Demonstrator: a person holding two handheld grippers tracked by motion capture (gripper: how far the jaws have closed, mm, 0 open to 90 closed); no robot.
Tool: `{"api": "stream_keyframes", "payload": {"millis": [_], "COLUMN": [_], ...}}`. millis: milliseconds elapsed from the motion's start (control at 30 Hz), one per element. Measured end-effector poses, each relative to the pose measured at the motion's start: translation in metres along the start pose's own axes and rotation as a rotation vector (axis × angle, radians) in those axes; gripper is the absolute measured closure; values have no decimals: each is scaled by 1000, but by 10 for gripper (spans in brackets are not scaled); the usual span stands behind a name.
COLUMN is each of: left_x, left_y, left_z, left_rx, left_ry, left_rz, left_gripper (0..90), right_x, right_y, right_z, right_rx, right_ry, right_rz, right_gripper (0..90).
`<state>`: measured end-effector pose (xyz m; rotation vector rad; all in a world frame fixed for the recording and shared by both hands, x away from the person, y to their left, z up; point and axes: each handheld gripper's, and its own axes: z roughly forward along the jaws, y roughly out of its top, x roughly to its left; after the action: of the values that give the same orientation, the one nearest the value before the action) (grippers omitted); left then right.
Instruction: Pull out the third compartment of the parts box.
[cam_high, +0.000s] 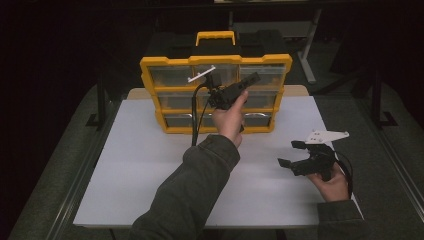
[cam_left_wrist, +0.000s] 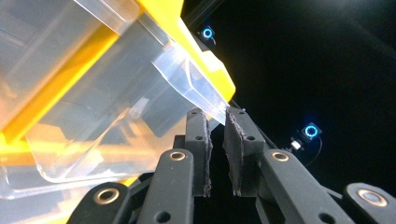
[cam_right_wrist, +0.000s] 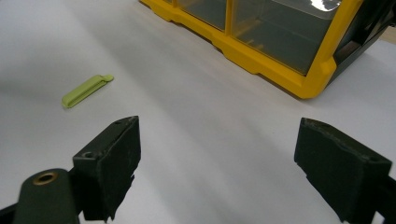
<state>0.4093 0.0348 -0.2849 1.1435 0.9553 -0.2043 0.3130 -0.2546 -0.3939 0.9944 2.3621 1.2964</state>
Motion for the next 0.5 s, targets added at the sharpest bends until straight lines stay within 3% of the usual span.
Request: {"api": "stream_keyframes", "payload": {"millis": [500], "left_x": [-7], "left_y": [-5], "left_z": [-10], "left_rx": [18], "left_ry": [-21], "left_rz": [1], "left_gripper": [791], "right_x": [0], "right_y": [0], "right_z": [0], "right_rx": [0], "right_ry": [2], "right_rz": [0], "right_gripper": [136]}}
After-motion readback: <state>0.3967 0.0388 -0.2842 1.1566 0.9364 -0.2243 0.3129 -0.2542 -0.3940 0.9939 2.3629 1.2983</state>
